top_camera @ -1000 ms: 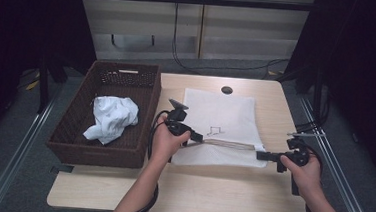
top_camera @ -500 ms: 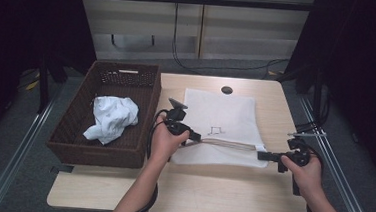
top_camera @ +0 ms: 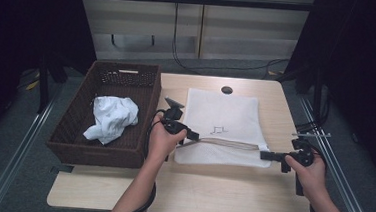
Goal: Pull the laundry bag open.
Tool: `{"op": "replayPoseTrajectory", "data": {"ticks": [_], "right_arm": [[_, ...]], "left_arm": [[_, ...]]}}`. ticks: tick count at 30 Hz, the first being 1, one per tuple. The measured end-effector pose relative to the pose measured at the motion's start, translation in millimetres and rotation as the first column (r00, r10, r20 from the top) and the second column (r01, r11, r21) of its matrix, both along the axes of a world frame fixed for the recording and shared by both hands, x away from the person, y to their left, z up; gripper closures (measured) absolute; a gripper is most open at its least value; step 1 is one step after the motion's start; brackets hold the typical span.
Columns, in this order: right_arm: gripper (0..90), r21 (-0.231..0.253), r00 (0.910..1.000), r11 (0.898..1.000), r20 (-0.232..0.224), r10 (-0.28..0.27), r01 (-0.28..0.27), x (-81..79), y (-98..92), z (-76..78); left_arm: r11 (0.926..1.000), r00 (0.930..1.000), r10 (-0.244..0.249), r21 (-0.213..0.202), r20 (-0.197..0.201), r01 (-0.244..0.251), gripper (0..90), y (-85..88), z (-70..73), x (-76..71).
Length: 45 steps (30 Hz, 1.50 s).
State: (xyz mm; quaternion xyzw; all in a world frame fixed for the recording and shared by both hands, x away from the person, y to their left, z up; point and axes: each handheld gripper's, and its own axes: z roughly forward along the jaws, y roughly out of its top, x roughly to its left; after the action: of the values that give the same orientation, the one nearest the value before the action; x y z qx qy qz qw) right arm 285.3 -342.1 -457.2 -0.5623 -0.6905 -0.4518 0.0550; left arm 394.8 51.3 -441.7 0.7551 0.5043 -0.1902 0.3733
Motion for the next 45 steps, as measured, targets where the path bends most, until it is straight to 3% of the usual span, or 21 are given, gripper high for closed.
{"op": "replayPoseTrajectory", "data": {"ticks": [3,7,9,10,11,14,17,23,28,30,31,32,33,34,36,40,45], "right_arm": [[88.0,-0.005,1.0,1.0,-0.004,0.005,-0.006,1.0,1.1,-1.6],[88.0,0.017,0.9999,1.0,-0.016,0.002,-0.002,2.4,-0.6,-3.0],[88.0,-0.039,1.0,0.999,-0.007,-0.007,0.006,1.7,-1.7,-1.3],[88.0,-0.043,0.9999,0.999,-0.005,-0.015,0.015,1.7,-4.1,-1.3],[88.0,-0.013,0.9996,1.0,-0.015,-0.024,0.023,1.7,-7.7,-1.8],[88.0,0.006,0.9997,1.0,-0.014,-0.022,0.022,1.0,-12.9,-1.0],[88.0,-0.006,0.9998,1.0,-0.008,-0.018,0.018,0.5,-10.4,-0.9],[88.0,-0.01,0.9999,1.0,-0.002,-0.014,0.014,1.3,-9.0,-0.6],[88.0,-0.019,0.9999,1.0,-0.002,-0.012,0.012,1.4,-7.2,-0.5],[88.0,-0.033,0.9999,0.999,-0.001,-0.016,0.016,1.7,-7.4,-0.1],[88.0,-0.056,0.9996,0.998,0.0,-0.03,0.03,1.4,-8.8,0.5],[88.0,-0.062,0.9993,0.997,0.004,-0.037,0.038,1.3,-11.3,0.4],[88.0,-0.009,0.9992,0.999,-0.01,-0.039,0.038,1.5,-16.3,-0.7],[88.0,0.023,0.9992,0.999,-0.017,-0.037,0.038,1.1,-18.6,-1.0],[87.9,-0.01,0.9994,0.999,-0.004,-0.033,0.033,0.3,-17.3,0.4],[87.9,-0.016,0.9995,0.999,-0.006,-0.032,0.032,1.0,-16.9,-0.4],[87.9,-0.017,0.9996,0.999,-0.002,-0.03,0.029,0.9,-15.9,0.1]], "left_arm": [[0.9998,1.0,0.007,0.02,-0.001,-0.007,87.5,0.0,0.1,-0.6],[1.0,0.9999,0.004,0.003,-0.016,-0.004,87.5,0.7,-1.0,-0.2],[0.9975,0.9995,0.03,0.064,0.009,-0.031,87.6,3.0,0.4,-0.2],[0.9993,0.9996,0.029,0.024,-0.007,-0.029,87.6,5.5,0.0,0.7],[0.9999,0.9997,0.017,0.002,-0.015,-0.017,87.6,6.2,0.8,0.8],[0.9998,1.0,0.001,0.02,0.01,-0.001,87.6,3.5,5.5,-1.0],[0.9994,1.0,0.004,0.034,0.004,-0.004,87.5,4.6,3.7,0.0],[0.9995,0.9993,0.032,0.005,-0.016,-0.032,87.4,9.5,1.8,1.6],[0.9995,0.9995,0.029,0.015,-0.012,-0.029,87.5,10.6,3.2,1.3],[0.9948,0.9981,0.061,0.081,0.014,-0.062,87.7,13.0,5.3,1.0],[0.9959,0.9981,0.06,0.067,0.009,-0.061,87.5,15.3,5.9,1.4],[0.9981,0.9985,0.055,0.028,-0.004,-0.055,87.6,17.8,6.6,1.7],[0.9984,0.9987,0.051,0.024,0.002,-0.051,87.5,18.7,7.4,1.4],[0.9983,0.9988,0.049,0.032,0.006,-0.049,87.5,17.1,8.4,0.6],[0.997,0.9989,0.043,0.063,0.019,-0.044,87.5,13.6,8.1,0.3],[0.9981,0.9991,0.041,0.047,0.003,-0.041,87.5,15.8,6.6,1.4],[0.9978,0.9989,0.045,0.047,0.013,-0.046,87.5,15.9,9.1,0.6]]}}
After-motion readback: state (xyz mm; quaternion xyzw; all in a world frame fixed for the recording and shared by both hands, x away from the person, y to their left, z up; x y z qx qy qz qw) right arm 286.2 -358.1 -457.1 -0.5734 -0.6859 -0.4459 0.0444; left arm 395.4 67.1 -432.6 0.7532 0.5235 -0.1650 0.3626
